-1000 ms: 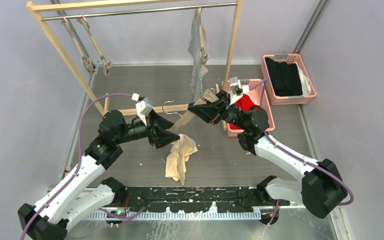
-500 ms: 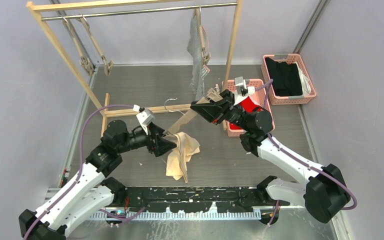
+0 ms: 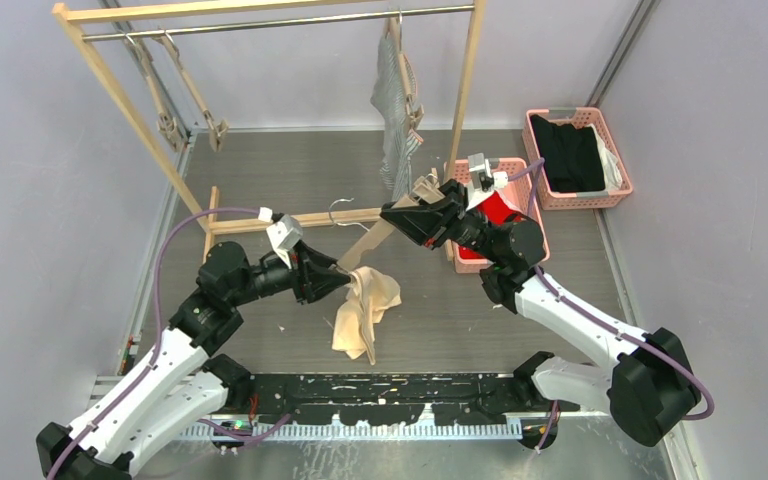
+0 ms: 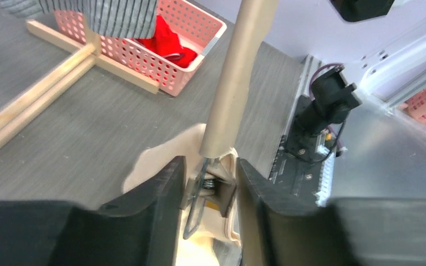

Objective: Remove the underwear clipped to the hanger

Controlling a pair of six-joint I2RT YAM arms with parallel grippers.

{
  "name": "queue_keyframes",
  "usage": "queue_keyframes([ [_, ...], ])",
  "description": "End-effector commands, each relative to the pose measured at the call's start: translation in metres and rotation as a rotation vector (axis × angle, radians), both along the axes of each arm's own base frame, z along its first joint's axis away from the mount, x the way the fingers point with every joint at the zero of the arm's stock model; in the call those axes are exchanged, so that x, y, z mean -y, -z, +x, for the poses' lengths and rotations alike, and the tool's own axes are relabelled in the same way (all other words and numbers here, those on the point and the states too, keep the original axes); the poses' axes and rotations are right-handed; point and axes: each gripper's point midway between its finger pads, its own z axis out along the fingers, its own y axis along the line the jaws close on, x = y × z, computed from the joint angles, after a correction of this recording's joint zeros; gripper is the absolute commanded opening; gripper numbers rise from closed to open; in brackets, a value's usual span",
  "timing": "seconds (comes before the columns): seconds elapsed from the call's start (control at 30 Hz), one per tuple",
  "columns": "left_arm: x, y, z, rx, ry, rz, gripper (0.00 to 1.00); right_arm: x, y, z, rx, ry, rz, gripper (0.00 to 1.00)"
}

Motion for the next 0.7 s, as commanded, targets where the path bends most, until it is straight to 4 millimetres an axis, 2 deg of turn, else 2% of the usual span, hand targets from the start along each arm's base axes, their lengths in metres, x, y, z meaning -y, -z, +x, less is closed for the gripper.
queue_keyframes([
  [0.0,0.009,-0.020,-0.006,0.061,0.072,-0.039,0.19,0.010,-0.027,-0.008,0.081,0.027,0.065,0.01],
  [0.03,0.010,-0.018,-0.005,0.048,0.074,-0.036,0.08,0.010,-0.026,-0.008,0.078,0.027,0.064,0.01],
  [0.07,0.010,-0.017,-0.004,0.044,0.075,-0.034,0.01,0.010,-0.027,-0.008,0.078,0.027,0.064,0.01],
  [0.13,0.010,-0.017,-0.004,0.044,0.074,-0.036,0.02,0.010,-0.027,-0.009,0.081,0.022,0.061,0.01],
  [0.17,0.010,-0.019,-0.004,0.051,0.072,-0.040,0.10,0.009,-0.026,-0.010,0.080,0.019,0.058,0.01],
  [0.23,0.009,-0.023,-0.004,0.065,0.065,-0.047,0.37,0.009,-0.025,-0.010,0.080,0.015,0.054,0.01],
  [0.27,0.008,-0.026,-0.005,0.076,0.065,-0.051,0.46,0.009,-0.025,-0.011,0.081,0.014,0.054,0.01],
  [0.33,0.007,-0.033,-0.005,0.100,0.059,-0.063,0.57,0.010,-0.025,-0.012,0.082,0.014,0.054,0.01],
  [0.43,0.005,-0.044,-0.005,0.133,0.044,-0.079,0.61,0.010,-0.024,-0.013,0.081,0.010,0.051,0.01],
  [0.67,0.010,-0.057,-0.001,0.160,0.063,-0.096,0.61,0.010,-0.028,-0.019,0.092,-0.005,0.057,0.01],
])
